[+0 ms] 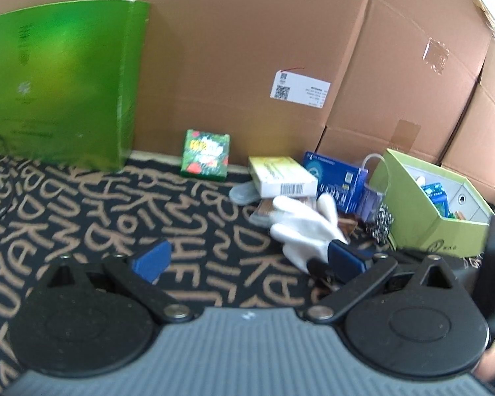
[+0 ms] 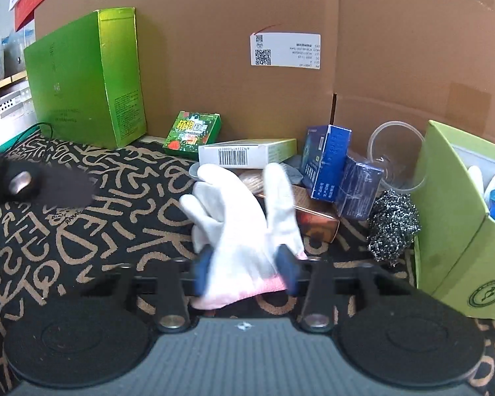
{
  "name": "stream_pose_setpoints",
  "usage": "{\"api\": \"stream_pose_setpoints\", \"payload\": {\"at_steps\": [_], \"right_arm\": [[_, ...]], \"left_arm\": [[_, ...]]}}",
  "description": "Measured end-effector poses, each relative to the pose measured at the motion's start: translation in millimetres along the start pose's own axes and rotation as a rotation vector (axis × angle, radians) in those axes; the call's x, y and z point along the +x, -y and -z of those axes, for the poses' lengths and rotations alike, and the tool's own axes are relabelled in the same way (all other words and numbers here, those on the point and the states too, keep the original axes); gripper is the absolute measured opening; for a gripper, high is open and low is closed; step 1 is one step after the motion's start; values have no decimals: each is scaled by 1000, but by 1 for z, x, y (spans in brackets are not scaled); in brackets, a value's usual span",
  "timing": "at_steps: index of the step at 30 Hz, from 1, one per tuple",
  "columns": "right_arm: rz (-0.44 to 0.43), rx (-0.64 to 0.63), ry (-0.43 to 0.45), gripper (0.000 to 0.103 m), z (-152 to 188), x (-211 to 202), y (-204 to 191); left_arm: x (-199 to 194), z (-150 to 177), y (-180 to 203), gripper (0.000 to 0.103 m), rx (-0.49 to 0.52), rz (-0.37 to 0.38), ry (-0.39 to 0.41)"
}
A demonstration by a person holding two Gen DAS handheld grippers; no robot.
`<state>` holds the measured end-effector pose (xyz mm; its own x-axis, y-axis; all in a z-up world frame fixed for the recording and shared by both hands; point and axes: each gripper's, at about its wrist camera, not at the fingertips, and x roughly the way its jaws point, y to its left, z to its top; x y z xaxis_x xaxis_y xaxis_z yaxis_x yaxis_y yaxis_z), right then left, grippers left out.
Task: Organize objects
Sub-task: 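Move both tools back toward the white glove and yellow-white medicine box, then grasp the yellow-white medicine box with the left tool while the right tool grasps the white glove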
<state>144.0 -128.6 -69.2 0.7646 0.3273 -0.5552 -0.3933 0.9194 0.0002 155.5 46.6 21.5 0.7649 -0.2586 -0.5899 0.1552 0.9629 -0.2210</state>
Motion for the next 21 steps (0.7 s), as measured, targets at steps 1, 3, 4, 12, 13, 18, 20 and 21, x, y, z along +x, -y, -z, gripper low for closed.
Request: {"api": "stream_pose_setpoints", "payload": {"at_steps": [1,3,4,12,13,18,20,21], "right_arm": [[-12,3,0,27,0,-3,0],[-23,7,-4,22,2,-10,1],[-24,1,-7,21,3,-14,0],[-47,-24,-6,20,27,-57,-4],[-46,-21,-7,21,29,-61,-3],[-43,-24,-16,21,31,-71,-1],[-55,-18,-11,21,31,-76,0],[-61,-11,-12,21,32,-78,1]], "left_arm": [[6,-4,2,103,2,5,-2],[20,-13,8,103,1,3,-6],[28,-17,11,103,2,-1,-6],[101,-56,46,103,57,-34,-14],[109,-59,48,103,57,-42,-19],[135,-65,54,69,79,-34,-95],[132,-62,50,67,73,-34,-101],[128,-60,49,67,74,-32,-103]]}}
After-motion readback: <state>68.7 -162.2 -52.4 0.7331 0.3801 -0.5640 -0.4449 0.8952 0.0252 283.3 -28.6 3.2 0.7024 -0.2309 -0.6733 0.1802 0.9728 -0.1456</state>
